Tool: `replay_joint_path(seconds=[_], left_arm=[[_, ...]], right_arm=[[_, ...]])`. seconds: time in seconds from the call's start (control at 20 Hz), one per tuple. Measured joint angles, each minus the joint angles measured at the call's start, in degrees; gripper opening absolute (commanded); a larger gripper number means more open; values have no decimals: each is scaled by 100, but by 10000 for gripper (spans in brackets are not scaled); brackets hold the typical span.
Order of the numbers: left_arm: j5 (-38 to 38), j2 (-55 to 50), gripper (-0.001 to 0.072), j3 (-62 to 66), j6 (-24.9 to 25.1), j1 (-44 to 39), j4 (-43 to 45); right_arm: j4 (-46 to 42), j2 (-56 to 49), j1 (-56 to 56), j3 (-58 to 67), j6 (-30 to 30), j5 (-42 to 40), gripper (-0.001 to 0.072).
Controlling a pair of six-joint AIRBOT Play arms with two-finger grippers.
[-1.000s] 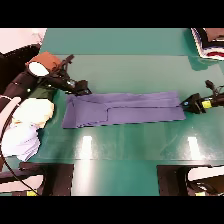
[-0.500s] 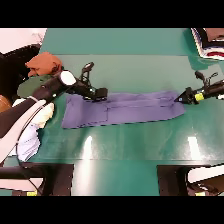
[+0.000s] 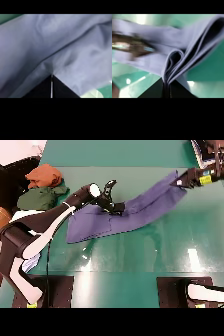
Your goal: Fold the shirts.
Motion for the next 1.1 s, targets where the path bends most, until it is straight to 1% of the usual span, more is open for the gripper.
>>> replay_joint_path(seconds=[0.15, 0.4, 0.55, 0.75, 0.8, 0.85, 0.9, 0.95, 1.0, 1.05, 1.1], left_arm=[[-37, -136, 23, 120, 17, -35, 22], [-55, -129, 23, 195, 35, 48, 81], [-295, 302, 23, 219, 35, 474, 455], [-732, 1423, 24, 225, 103, 1512, 1082], [-815, 1749, 24, 227, 153, 1808, 1209], [-896, 2033, 24, 227, 195, 2072, 1316], [-970, 2319, 24, 227, 234, 2337, 1412], [-1027, 2557, 24, 229, 256, 2573, 1486], [-1102, 2785, 24, 229, 275, 2804, 1547], [-1154, 2964, 24, 229, 291, 2999, 1591], [-1233, 3121, 24, 229, 299, 3176, 1633]], right_arm=[[411, 98, 551, 380, 68, -105, 17], [649, 136, 1399, 621, 133, -479, 17], [702, 72, 1880, 660, 133, -763, 17], [737, -352, 2885, 686, 42, -1399, 22], [737, -553, 3209, 737, 7, -1648, 48], [734, -772, 3506, 835, -37, -1875, 202], [737, -1040, 3812, 994, -111, -2074, 426], [737, -1298, 4070, 1178, -210, -2214, 600], [723, -1574, 4312, 1397, -297, -2293, 613], [688, -1810, 4494, 1611, -367, -2317, 607], [605, -2033, 4623, 1832, -398, -2260, 520]])
